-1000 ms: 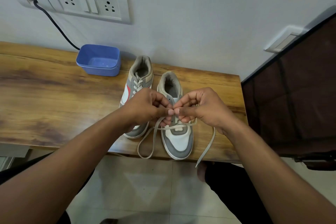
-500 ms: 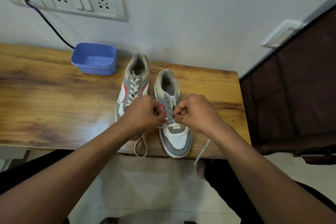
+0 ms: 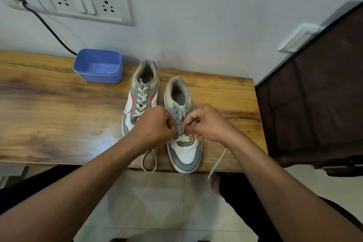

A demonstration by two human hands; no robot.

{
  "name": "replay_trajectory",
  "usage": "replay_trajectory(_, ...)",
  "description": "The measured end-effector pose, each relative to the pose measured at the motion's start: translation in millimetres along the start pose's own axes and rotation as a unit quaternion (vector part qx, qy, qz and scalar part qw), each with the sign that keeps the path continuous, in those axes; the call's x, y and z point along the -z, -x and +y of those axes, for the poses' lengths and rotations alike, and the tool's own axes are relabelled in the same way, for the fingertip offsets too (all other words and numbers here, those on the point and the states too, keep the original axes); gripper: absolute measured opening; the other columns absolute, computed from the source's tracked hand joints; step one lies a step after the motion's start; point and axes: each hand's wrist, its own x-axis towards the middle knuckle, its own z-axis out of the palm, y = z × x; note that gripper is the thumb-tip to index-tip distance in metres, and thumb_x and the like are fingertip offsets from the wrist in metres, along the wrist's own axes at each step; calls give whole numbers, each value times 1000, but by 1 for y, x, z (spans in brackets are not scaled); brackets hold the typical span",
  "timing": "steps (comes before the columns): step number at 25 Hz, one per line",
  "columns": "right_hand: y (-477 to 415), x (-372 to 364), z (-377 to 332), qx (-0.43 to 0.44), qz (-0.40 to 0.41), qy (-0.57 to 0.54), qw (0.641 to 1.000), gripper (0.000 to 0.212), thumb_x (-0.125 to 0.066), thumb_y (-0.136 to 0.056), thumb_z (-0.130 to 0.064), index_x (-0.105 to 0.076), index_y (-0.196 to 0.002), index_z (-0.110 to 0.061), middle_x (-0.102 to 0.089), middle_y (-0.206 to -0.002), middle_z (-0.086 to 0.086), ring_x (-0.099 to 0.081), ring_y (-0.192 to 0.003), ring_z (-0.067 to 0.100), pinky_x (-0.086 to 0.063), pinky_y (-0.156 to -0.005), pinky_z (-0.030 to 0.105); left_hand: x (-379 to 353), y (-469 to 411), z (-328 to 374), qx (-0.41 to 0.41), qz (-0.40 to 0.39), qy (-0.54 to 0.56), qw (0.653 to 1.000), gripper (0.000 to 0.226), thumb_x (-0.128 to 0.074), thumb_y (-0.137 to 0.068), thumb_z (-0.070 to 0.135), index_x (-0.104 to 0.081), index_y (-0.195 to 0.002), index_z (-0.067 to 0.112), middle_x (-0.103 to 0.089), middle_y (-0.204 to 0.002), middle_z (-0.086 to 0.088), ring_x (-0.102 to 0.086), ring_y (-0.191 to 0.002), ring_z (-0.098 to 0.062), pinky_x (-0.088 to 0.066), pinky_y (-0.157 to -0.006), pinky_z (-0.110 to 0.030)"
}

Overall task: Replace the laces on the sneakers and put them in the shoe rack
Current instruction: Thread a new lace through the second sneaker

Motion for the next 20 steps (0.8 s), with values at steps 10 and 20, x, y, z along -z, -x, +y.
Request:
replay_trajectory(10, -1, -15, -1, 12, -16, -30, 999, 18, -70, -92, -2, -81, -101, -12, -69, -64, 0, -63, -58, 10, -55, -60, 29, 0, -6, -4, -68, 37, -128, 989, 17, -64, -85, 22, -69, -73, 11, -65, -67, -8, -61, -65, -26, -55, -61, -39)
replay_trajectory(20, 0, -18, -1, 17, -18, -39, 999, 19, -72, -93, -5, -76, -89, -23, -72, -71, 6, -66, -64, 16, -58, -64, 33, -30, 29, -8, 14, 199, 0, 980, 11, -70, -87, 13, -69, -76, 11, -65, -66, -1, -59, -64, -19, -43, -57, -32)
